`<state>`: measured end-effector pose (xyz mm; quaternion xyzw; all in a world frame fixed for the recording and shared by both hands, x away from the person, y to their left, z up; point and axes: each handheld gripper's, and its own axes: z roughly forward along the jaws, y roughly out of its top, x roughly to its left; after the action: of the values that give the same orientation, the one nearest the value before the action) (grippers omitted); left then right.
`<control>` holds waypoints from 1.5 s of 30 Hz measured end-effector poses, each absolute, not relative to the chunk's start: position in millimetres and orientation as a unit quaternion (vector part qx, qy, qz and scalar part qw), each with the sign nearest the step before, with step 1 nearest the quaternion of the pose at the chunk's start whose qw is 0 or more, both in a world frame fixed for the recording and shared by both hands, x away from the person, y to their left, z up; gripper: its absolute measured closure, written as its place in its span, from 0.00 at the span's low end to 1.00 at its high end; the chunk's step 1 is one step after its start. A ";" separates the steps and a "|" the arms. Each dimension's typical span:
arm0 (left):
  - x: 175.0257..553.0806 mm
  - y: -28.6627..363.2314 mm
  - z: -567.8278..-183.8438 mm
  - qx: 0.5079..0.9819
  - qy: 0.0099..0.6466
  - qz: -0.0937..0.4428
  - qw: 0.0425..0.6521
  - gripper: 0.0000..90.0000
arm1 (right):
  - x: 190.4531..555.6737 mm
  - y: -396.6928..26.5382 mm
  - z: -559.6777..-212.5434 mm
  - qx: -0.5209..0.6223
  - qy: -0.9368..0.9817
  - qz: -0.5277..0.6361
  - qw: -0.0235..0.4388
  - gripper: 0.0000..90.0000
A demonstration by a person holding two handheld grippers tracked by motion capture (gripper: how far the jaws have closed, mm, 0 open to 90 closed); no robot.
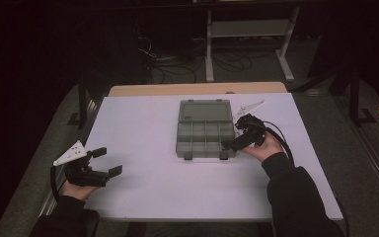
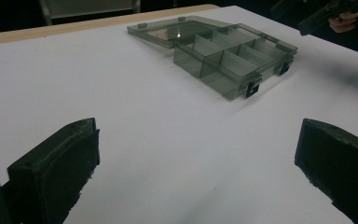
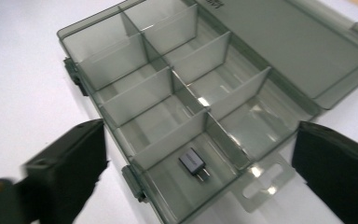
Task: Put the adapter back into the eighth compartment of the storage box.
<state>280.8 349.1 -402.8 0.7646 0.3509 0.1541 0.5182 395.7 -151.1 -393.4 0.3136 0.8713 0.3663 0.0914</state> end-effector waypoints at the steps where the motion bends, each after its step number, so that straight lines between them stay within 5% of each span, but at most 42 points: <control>1: 280.8 349.1 -402.7 0.765 0.351 0.154 0.518 0.00 | 394.5 -152.2 -392.7 0.313 0.870 0.368 0.097 0.01; 45: 281.7 347.6 -402.4 0.765 0.350 0.155 0.518 0.00 | 340.8 -198.1 -389.1 0.333 0.827 0.435 0.122 0.00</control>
<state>281.7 347.6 -402.4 0.7648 0.3502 0.1545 0.5183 340.8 -198.1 -389.1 0.3332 0.8274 0.4353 0.1217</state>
